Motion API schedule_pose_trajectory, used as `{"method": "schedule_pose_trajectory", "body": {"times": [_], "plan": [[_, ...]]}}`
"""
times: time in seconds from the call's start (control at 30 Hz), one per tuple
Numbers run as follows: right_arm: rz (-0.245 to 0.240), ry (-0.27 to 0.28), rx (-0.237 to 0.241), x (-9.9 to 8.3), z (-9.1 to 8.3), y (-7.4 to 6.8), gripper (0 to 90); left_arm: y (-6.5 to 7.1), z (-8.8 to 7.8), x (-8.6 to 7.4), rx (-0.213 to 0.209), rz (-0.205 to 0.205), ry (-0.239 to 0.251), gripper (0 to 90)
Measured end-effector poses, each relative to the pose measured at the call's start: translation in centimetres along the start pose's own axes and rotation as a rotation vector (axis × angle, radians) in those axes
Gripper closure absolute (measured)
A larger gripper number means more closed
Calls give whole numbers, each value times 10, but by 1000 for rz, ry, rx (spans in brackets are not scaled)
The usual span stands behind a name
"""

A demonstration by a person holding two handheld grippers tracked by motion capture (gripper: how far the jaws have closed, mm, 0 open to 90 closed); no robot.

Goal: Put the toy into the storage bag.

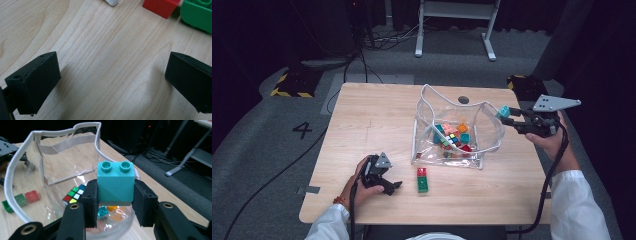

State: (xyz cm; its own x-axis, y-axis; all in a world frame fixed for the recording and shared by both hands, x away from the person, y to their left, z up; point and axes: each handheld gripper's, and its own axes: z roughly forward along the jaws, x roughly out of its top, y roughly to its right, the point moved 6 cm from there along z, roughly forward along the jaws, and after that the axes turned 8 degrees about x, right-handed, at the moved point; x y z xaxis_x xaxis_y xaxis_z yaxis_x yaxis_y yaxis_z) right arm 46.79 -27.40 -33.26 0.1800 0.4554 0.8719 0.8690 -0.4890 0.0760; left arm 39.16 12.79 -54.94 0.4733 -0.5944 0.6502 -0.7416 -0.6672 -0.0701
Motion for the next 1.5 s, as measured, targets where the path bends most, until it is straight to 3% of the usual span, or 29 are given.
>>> {"method": "schedule_pose_trajectory", "body": {"times": [0.2, 0.27, 0.37, 0.43, 0.67, 0.93, 1.13, 1.4, 1.5], "plan": [[-12, -86, -1, 10, 27, 6, 591, 0, 0, 0, 0, 1, 0, 0], [-39, -104, 20, 13, 38, 5, 591, 0, 0, 0, 0, 1, 0, 0], [-41, -142, 41, 14, 51, 3, 591, 0, 0, 0, 0, 0, 0, 0], [-73, -184, 55, 15, 62, 3, 591, 0, 0, 0, 0, 1, 0, 0], [-113, -319, 125, 11, 89, -4, 591, 0, 0, 0, 1, 0, 1, 0], [-152, -447, 161, 4, 115, -7, 591, 0, 0, 0, 1, 0, 1, 0], [-158, -539, 151, 0, 127, -7, 590, 0, 0, 0, 1, 0, 1, 0], [-180, -662, 134, -14, 129, -5, 590, 0, 0, 0, 1, 1, 0, 0], [-181, -735, 106, -24, 125, -1, 590, 0, 0, 0, 1, 0, 1, 0]]}}
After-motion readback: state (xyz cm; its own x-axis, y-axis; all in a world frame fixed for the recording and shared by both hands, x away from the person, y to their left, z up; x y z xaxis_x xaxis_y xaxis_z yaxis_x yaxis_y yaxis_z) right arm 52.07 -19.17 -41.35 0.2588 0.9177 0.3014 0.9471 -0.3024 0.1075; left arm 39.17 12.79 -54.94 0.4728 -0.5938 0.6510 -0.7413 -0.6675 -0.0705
